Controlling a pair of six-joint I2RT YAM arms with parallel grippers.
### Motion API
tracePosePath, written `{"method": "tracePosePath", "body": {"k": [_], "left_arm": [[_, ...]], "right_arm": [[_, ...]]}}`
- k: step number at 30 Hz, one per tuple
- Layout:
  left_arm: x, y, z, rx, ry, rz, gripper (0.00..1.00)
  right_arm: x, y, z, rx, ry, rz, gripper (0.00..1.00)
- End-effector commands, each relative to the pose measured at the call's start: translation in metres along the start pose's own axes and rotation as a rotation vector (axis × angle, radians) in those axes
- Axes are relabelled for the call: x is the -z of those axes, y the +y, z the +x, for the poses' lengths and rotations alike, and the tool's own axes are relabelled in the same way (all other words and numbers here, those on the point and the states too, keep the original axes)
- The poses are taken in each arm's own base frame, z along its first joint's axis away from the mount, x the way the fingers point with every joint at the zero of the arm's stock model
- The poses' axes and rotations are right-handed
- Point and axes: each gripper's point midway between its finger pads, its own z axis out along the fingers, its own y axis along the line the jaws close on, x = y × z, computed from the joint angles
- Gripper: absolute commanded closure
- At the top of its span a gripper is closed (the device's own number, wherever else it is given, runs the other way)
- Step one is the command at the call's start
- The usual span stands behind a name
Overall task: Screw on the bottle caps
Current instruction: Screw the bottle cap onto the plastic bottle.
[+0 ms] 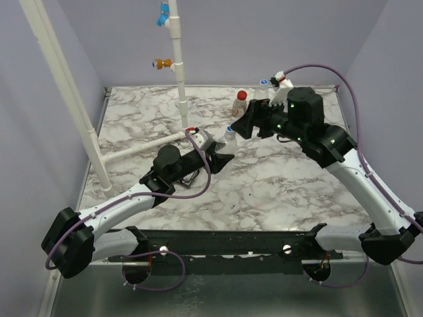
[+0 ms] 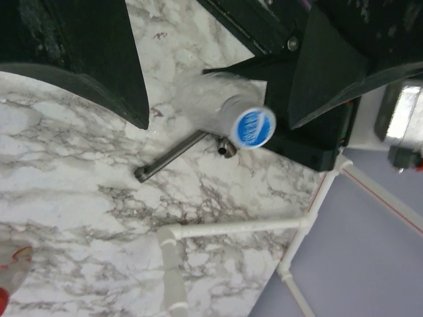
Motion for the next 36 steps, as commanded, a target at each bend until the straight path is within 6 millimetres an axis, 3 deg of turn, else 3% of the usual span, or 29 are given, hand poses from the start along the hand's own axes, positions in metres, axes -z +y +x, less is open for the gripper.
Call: {"method": "tracePosePath", "body": {"k": [1, 5, 11, 18, 36], "left_arm": [[0.011, -0.020, -0.006, 0.019, -0.021, 0.105, 1.00], [0.015, -0.023, -0.006, 0.026, -0.018, 0.113, 1.00], [0.018, -0.031, -0.011, 0.039, -0.025, 0.150, 1.00], [0.019, -0.039, -0.014, 0.065, -0.022, 0.195, 1.00], [0.017, -0.043, -0.015, 0.089, -0.022, 0.222, 1.00]], "right_arm": [[0.016, 0.000, -0.022, 0.030, -0.045, -0.291, 0.11], [0.030, 0.014, -0.027, 0.073, -0.049, -0.491, 0.08], [0.034, 0.030, -0.012, 0.096, -0.012, -0.713, 0.07], [0.023, 0.030, -0.001, 0.075, 0.003, -0.777, 0.21], [-0.001, 0.039, 0.019, 0.067, 0.047, -0.748, 0.32]]}}
